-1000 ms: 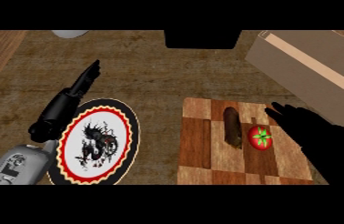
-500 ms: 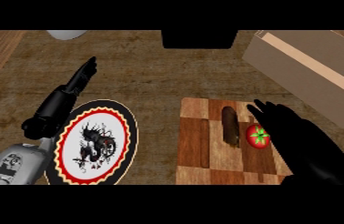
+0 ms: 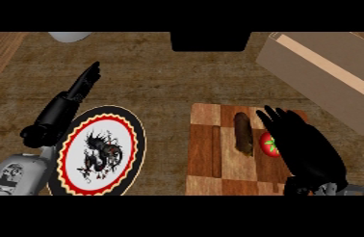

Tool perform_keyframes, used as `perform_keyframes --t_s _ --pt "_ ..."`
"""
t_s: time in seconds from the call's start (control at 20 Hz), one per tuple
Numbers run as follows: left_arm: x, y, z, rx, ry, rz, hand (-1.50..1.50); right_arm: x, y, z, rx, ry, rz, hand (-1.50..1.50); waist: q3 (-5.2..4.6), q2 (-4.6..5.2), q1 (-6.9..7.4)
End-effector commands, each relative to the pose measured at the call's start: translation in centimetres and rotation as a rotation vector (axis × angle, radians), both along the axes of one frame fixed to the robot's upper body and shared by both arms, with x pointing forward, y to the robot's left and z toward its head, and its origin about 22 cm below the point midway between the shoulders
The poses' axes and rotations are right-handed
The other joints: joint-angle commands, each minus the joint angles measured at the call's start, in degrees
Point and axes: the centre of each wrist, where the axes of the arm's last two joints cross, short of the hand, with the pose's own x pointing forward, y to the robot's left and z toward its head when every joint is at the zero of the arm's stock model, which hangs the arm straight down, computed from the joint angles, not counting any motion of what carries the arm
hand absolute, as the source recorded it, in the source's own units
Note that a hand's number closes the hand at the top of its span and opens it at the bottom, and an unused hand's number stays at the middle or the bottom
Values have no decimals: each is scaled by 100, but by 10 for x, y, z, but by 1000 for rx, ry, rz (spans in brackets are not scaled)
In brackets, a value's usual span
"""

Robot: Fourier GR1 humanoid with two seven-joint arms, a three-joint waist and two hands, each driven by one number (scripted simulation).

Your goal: Pick the tomato from the cutting board and place it in the cardboard box

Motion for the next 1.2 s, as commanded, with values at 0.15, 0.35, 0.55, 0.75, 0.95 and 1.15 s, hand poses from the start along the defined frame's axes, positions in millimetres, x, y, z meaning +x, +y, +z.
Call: perform_keyframes --t_s 0.15,0.35,0.55,0.75,0.95,1.15 --pt "-8 7 -13 5 -3 3 0 19 4 -16 -25 10 -16 -150 -1 2 17" --pt "0 4 -1 0 -15 11 0 25 -13 -37 23 20 4 -150 1 2 6" --pt "-7 7 -4 3 -5 -5 0 36 -5 -29 6 60 -2 -150 -1 0 12" --pt "-5 3 8 -4 -11 -2 0 18 -3 -53 -17 38 -34 -150 0 -4 2" --pt "2 14 7 6 7 10 0 30 -6 -54 -44 28 -56 -150 -1 -1 -3" --pt "4 0 1 -4 -14 10 0 34 -33 -77 -25 51 -62 -150 0 3 -12"
